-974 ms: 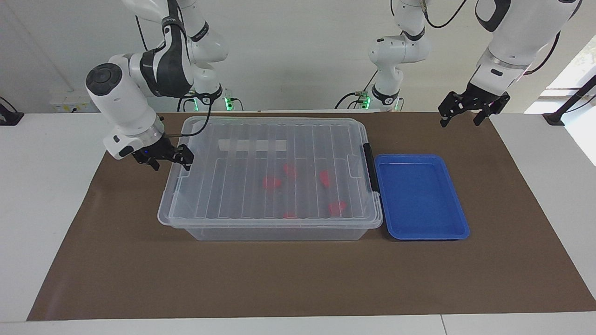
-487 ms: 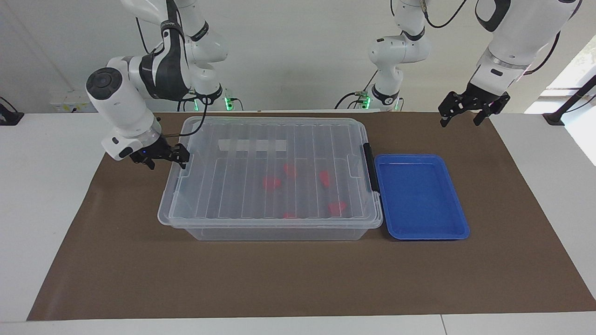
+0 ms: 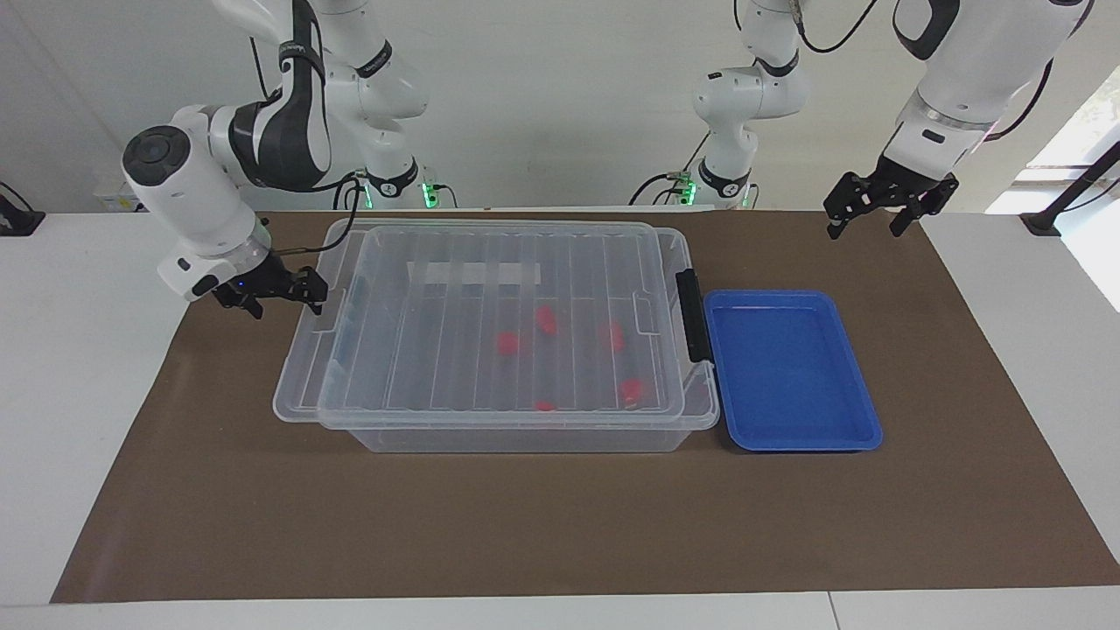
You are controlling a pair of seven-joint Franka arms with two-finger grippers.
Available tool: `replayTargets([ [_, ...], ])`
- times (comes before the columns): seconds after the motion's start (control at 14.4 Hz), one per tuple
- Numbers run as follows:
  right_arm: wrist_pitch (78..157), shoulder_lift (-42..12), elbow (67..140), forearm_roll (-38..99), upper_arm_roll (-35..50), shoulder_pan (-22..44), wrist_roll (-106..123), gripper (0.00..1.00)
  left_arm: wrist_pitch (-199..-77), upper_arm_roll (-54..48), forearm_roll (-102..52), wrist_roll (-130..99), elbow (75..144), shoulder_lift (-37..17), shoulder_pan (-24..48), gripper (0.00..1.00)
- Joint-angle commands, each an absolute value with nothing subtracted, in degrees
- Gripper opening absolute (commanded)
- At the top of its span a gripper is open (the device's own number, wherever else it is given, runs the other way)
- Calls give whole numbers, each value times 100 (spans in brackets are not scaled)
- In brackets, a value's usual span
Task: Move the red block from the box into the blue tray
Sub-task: 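Slide the clear lid away from the tray with the right gripper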
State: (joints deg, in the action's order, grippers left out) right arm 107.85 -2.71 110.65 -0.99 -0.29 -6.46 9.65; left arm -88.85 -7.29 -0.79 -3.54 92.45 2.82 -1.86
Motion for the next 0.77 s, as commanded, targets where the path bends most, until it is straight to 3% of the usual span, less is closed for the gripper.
replayTargets([
  [0.0, 10916, -149, 11232, -176, -280, -729, 1440, 100, -8938, -694, -167, -308, 9422, 431, -202, 100],
  [0.7, 11091, -167, 11232, -290, -1010, -738, 2399, 100, -8938, -694, -176, -308, 9422, 431, -202, 100],
])
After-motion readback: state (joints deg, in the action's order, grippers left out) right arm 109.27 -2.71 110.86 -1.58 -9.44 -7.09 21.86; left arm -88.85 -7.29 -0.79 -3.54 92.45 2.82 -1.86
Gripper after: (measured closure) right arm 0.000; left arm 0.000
